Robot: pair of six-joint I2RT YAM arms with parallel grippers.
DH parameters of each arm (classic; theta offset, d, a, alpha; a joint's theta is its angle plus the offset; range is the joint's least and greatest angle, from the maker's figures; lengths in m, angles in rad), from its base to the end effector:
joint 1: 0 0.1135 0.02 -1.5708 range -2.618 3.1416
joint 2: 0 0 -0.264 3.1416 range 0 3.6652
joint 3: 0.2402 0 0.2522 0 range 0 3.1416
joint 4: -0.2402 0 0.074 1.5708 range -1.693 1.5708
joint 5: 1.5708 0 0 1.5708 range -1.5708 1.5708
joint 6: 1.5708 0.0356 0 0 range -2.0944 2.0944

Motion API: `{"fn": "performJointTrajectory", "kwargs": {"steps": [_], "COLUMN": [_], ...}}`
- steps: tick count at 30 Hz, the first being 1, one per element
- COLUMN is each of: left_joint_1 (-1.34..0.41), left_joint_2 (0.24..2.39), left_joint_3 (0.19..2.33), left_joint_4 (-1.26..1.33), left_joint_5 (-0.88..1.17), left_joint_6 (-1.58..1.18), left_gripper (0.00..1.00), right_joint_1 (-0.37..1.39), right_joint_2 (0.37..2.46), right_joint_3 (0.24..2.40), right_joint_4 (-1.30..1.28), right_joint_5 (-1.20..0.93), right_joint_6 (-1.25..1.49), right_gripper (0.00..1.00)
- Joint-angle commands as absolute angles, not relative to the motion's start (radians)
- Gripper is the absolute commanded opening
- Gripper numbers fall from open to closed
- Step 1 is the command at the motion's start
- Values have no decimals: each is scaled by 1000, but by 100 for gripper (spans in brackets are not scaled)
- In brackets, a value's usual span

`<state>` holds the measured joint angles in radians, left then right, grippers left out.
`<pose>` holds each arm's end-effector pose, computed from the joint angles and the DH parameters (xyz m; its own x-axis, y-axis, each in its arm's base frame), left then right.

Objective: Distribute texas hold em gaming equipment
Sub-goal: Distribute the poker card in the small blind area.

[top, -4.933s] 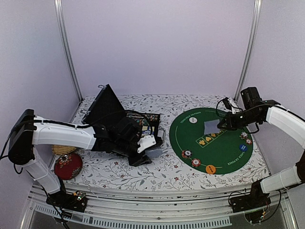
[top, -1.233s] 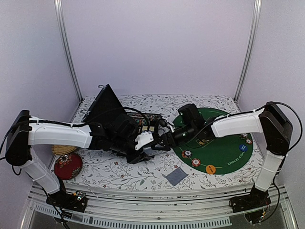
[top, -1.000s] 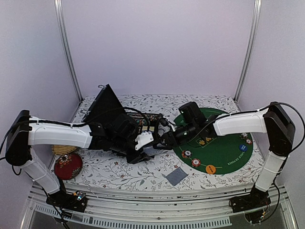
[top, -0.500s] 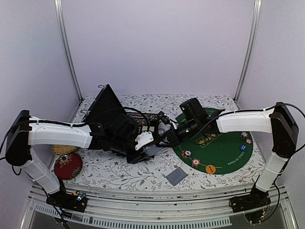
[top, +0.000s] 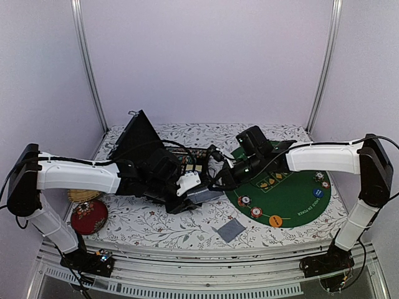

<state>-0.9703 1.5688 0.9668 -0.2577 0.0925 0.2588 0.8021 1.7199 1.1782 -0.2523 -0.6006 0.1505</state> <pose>0.1819 -0.2715 0.2053 -0.1949 0.7355 -0.6488 0.9367 0.3358 0.0994 0.2445 0.2817 0.2260 -0.6204 -0.4635 -0.6326 -0.7843 0.3624 0.5036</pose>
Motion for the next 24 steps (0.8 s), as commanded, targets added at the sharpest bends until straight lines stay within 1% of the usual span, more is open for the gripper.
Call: {"fn": "performJointTrajectory", "kwargs": {"steps": [1, 4, 5, 10, 13, 15, 18, 24], "left_joint_1": [-959, -959, -959, -959, -958, -957, -957, -957], "left_joint_2": [1560, 1562, 1563, 1564, 1564, 1563, 1561, 1568], "left_joint_3": [989, 989, 991, 990, 986, 981, 970, 966], "left_joint_4": [-246, -246, -246, -243, -238, -231, -215, -192], "left_joint_5": [98, 100, 101, 100, 94, 96, 99, 94], "left_joint_6": [267, 268, 268, 265, 263, 261, 256, 246], "left_gripper": [52, 52, 52, 52, 52, 52, 52, 52], "right_joint_1": [797, 795, 793, 777, 720, 641, 474, 68], "right_joint_2": [1673, 1655, 1652, 1614, 1527, 1452, 1337, 1179], "right_joint_3": [1203, 1228, 1236, 1258, 1242, 1203, 1091, 849], "right_joint_4": [-328, -350, -360, -421, -437, -440, -469, -559], "right_joint_5": [-546, -536, -535, -561, -579, -598, -631, -723], "right_joint_6": [129, 121, 120, 103, 107, 134, 178, 252], "right_gripper": [13, 4, 3, 2, 2, 2, 2, 2]}}
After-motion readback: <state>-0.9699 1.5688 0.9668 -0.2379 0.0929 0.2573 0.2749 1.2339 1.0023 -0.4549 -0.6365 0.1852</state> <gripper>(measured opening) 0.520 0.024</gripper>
